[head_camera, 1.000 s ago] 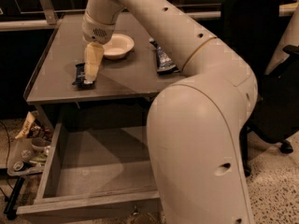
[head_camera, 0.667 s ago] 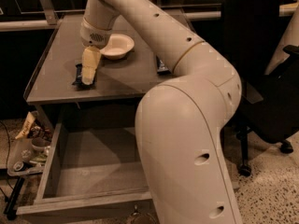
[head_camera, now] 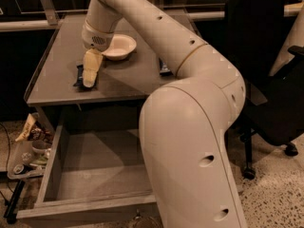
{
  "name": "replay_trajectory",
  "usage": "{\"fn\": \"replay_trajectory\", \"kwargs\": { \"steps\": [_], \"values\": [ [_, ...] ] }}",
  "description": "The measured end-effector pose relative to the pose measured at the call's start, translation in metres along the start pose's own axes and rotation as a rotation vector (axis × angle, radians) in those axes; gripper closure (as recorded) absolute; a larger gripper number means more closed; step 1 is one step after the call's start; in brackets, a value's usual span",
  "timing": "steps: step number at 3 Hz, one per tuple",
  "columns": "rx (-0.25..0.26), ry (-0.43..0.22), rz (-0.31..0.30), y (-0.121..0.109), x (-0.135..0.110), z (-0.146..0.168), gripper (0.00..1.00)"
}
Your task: Place rxbar blueberry into top drawer
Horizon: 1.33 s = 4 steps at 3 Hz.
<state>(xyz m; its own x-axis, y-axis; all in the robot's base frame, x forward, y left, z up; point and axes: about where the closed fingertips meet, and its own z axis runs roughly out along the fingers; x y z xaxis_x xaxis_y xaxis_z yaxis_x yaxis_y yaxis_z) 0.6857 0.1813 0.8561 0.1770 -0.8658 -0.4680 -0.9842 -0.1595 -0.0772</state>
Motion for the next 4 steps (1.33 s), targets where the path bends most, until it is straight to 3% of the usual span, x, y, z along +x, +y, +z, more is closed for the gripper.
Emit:
{"fn": "replay_trajectory", "kwargs": {
  "steps": [2,4],
  "values": [
    [-0.019,-0.055,-0.003,-0.005,-0.002,0.016,0.0],
    [-0.036,-0.063,-0.002,-0.005,0.0,0.024,0.0]
  ]
}}
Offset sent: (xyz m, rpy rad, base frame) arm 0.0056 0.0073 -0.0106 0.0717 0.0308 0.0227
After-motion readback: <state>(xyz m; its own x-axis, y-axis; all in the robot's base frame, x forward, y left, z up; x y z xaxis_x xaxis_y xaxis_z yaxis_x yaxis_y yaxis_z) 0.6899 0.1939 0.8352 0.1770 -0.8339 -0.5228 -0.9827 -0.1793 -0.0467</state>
